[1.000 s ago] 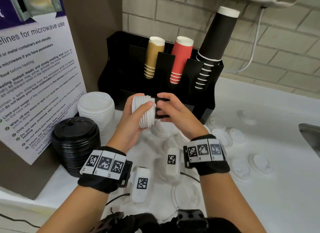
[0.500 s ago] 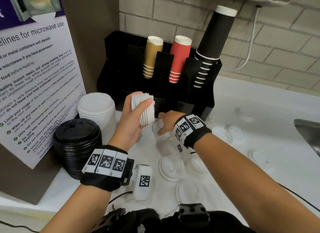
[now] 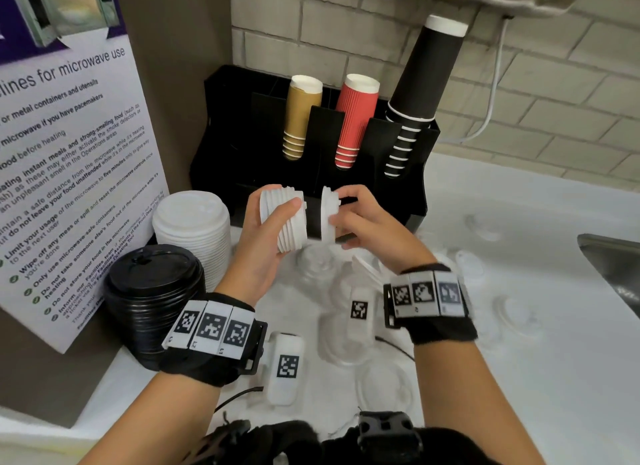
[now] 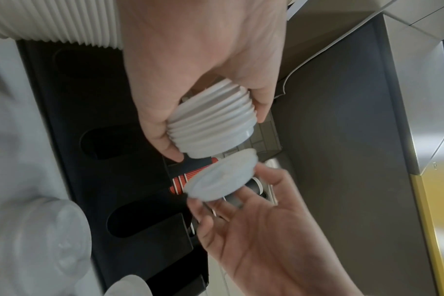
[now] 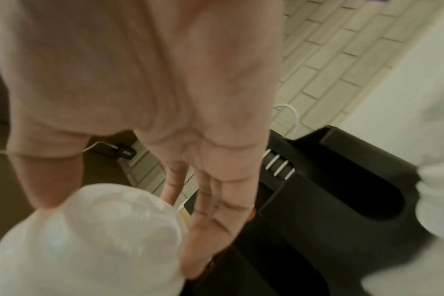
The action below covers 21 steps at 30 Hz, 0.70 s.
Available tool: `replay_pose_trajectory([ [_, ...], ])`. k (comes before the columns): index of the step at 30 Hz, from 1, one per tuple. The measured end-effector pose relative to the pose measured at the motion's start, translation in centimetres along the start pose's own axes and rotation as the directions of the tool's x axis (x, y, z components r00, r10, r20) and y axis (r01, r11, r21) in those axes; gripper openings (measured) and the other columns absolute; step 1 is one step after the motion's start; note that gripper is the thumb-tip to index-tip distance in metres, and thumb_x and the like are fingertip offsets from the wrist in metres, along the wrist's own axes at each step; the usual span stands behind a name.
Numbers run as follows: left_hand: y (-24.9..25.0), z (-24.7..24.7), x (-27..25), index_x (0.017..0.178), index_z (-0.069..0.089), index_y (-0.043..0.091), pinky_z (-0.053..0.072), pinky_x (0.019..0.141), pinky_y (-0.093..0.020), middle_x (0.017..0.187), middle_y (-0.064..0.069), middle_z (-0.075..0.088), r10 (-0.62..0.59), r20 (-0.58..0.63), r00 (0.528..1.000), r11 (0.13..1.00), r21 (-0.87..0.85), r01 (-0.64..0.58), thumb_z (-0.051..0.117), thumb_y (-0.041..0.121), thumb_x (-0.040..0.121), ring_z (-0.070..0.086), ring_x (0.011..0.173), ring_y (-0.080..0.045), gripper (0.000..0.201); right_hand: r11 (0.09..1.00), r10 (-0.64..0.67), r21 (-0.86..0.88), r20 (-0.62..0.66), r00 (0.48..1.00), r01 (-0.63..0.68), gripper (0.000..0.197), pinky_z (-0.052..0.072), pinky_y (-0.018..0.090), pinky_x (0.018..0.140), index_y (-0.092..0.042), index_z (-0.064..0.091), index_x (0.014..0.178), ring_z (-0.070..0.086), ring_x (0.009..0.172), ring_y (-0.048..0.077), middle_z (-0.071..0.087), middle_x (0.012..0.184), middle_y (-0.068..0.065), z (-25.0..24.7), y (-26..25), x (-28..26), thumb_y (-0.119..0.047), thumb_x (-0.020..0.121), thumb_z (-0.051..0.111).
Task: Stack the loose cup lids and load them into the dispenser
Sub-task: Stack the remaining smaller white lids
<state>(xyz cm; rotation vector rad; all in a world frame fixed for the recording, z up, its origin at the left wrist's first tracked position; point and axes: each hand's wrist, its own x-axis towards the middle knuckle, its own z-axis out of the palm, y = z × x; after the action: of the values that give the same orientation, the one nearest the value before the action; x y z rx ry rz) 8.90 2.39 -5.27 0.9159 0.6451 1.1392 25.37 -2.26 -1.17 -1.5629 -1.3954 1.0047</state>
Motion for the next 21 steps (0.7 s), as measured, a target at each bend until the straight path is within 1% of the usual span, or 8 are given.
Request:
replay_pose_trajectory([
  [2,-0.2,0.0,0.0,0.119,0.053,0.031,0.054,0.075,-0.029,0.113,0.005,0.061,0.004,0.022,1.0,1.0,-0.004,-0.004,0.072,0.034,0.078,0.062,0.103,-0.011,0.046,0.99,-0.046,0.131,-0.033,0.998,0.05,0.037,0.053,0.028,0.077,-0.036,0.048,0.12,0.065,0.086,0.012,0.063,0.095,-0.004,1.1,0.3,-1.1,-0.033,0.084,0.06],
  [3,-0.3,0.0,0.0,0.119,0.053,0.032,0.054,0.076,-0.028,0.114,0.005,0.061,0.006,0.035,0.999,1.0,-0.005,-0.005,0.073,0.033,0.079,0.063,0.103,-0.011,0.044,0.985,-0.064,0.158,-0.053,0.997,0.071,0.037,0.053,0.027,0.077,-0.038,0.048,0.121,0.065,0.086,0.011,0.063,0.093,-0.005,1.6,0.4,-1.5,-0.034,0.086,0.059],
  [7,-0.3,0.1,-0.1,0.119,0.055,0.031,0.055,0.075,-0.028,0.118,0.002,0.062,0.005,0.091,0.996,1.0,0.015,-0.007,0.065,0.032,0.08,0.064,0.105,-0.013,0.04,0.985,-0.101,0.129,-0.095,0.99,0.113,0.036,0.054,0.029,0.082,-0.038,0.048,0.128,0.065,0.099,0.016,0.064,0.105,0.004,2.7,0.5,-2.0,-0.029,0.094,0.057],
  [11,-0.1,0.0,-0.4,0.116,0.059,0.032,0.055,0.071,-0.025,0.114,0.004,0.065,-0.002,0.142,0.99,0.999,0.052,-0.006,0.065,0.031,0.079,0.065,0.102,-0.01,0.038,0.985,-0.112,0.124,-0.075,0.991,0.121,0.041,0.053,0.037,0.09,-0.034,0.048,0.134,0.062,0.107,0.021,0.063,0.116,0.007,2.8,0.1,-2.1,-0.019,0.096,0.053],
  [13,0.1,-0.2,-0.5,0.116,0.059,0.032,0.056,0.072,-0.026,0.114,0.003,0.065,-0.002,0.134,0.991,0.999,0.047,-0.004,0.065,0.031,0.078,0.065,0.103,-0.013,0.038,0.983,-0.119,0.132,-0.069,0.99,0.127,0.043,0.053,0.039,0.092,-0.032,0.049,0.134,0.062,0.107,0.023,0.063,0.116,0.007,2.9,-0.2,-2.1,-0.014,0.095,0.052],
  [15,0.2,-0.2,-0.5,0.116,0.058,0.033,0.056,0.074,-0.028,0.115,0.002,0.064,-0.003,0.114,0.993,0.999,0.032,0.0,0.065,0.032,0.078,0.064,0.105,-0.015,0.038,0.979,-0.126,0.153,-0.069,0.99,0.136,0.044,0.054,0.038,0.09,-0.029,0.05,0.133,0.063,0.104,0.023,0.062,0.115,0.008,3.2,-0.3,-2.1,-0.01,0.094,0.055],
  [19,0.0,0.0,-0.6,0.119,0.056,0.031,0.057,0.072,-0.03,0.117,-0.001,0.063,-0.015,0.099,0.995,1.0,0.0,0.015,0.066,0.032,0.08,0.065,0.105,-0.017,0.041,0.976,-0.138,0.16,-0.084,0.987,0.151,0.042,0.056,0.039,0.088,-0.026,0.05,0.13,0.064,0.1,0.026,0.058,0.112,0.006,3.6,-0.4,-2.2,-0.01,0.092,0.06],
  [21,-0.1,0.0,-0.6,0.12,0.056,0.031,0.057,0.071,-0.03,0.118,-0.001,0.062,-0.021,0.102,0.995,1.0,0.002,0.021,0.069,0.032,0.08,0.065,0.105,-0.018,0.042,0.976,-0.141,0.154,-0.083,0.986,0.153,0.042,0.056,0.04,0.088,-0.027,0.049,0.129,0.064,0.099,0.026,0.057,0.111,0.004,3.5,-0.4,-2.2,-0.01,0.092,0.06],
])
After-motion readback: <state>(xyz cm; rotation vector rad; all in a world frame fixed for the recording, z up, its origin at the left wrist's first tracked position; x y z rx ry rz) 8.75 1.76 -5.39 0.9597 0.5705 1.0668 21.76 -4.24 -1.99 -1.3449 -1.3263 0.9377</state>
